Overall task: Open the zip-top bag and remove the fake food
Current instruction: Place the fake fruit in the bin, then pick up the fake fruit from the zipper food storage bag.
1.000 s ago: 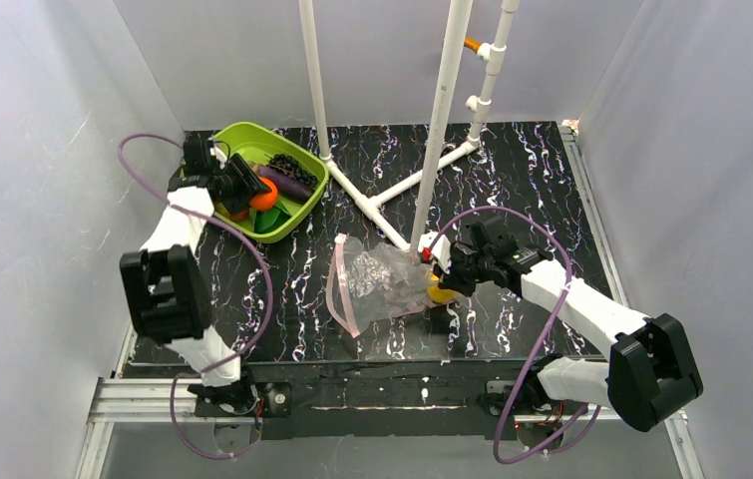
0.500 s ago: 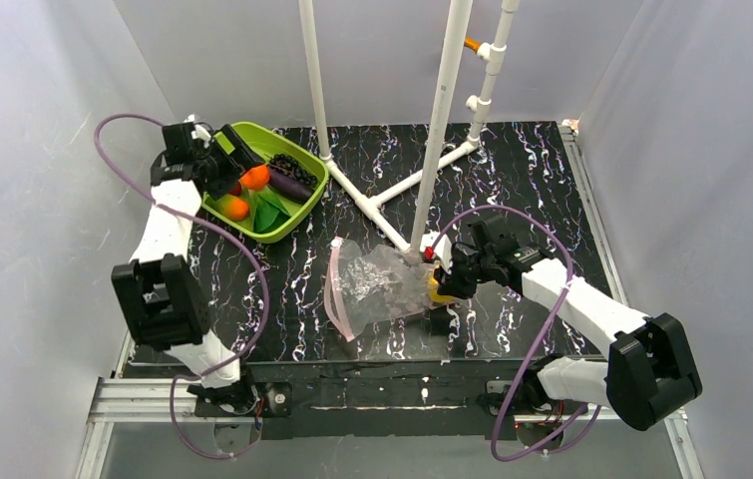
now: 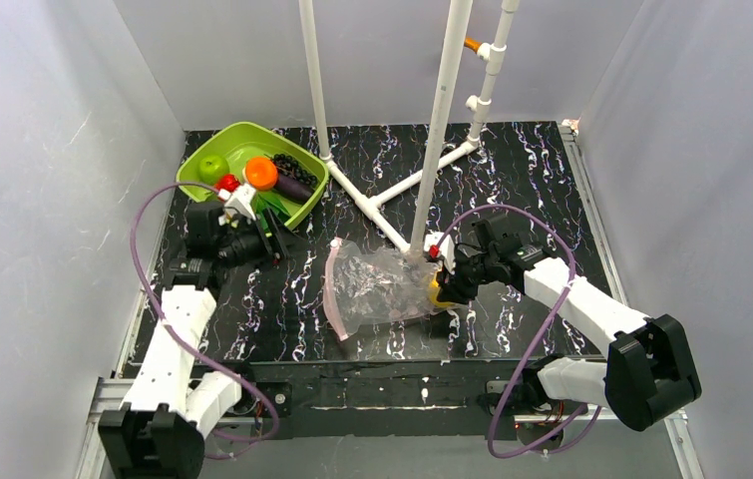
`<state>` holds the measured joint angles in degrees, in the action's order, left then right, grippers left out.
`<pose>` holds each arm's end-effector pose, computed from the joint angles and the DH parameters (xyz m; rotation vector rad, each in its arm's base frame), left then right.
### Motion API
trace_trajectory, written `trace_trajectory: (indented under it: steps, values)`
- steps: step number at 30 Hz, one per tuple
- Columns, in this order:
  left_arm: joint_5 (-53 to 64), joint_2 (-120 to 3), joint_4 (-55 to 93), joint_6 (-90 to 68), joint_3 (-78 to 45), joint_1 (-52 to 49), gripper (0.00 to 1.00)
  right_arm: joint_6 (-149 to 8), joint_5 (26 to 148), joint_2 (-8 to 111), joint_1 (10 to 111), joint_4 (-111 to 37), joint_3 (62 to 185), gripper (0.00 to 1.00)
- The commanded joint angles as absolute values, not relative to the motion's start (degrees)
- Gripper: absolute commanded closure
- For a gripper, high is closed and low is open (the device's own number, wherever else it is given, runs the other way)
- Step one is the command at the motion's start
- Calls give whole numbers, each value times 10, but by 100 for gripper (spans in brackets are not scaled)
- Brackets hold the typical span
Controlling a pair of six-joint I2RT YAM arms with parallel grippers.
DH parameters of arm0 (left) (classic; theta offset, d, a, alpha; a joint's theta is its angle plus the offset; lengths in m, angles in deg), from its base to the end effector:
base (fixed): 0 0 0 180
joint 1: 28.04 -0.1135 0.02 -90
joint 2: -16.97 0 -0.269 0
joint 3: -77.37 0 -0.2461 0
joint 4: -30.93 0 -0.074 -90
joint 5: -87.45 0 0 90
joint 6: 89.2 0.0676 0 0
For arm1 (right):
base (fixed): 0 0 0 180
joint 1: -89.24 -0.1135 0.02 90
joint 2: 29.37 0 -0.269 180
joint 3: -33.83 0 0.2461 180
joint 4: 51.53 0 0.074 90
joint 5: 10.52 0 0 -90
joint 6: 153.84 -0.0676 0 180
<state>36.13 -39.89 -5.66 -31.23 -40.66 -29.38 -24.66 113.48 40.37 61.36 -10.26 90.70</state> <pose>0.2271 -0.0369 0.2945 -0.2087 2.1440 -1.0288 0.1971 0.1470 0.2056 -1.5179 1.8625 0.6513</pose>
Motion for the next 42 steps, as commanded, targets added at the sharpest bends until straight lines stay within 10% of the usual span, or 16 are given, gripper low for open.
trace_trajectory:
  steps: [1,7,21,26,31,42]
  values:
    - [348,-342,-130,-300,-455,-229,48,-246,1160,389,622,-94,930,57]
    - [290,-311,-156,-314,-494,-187,66,-241,1168,388,625,-91,927,55]
    - [317,-373,7,-372,-571,-75,65,-197,1207,365,646,-65,923,41]
    - [313,-353,110,-407,-612,-60,46,-143,1223,359,660,-27,926,37]
    - [340,-362,244,-462,-665,-57,5,-92,1243,356,678,6,928,34]
    - [386,-417,337,-476,-690,-55,2,34,1227,354,690,40,893,17]
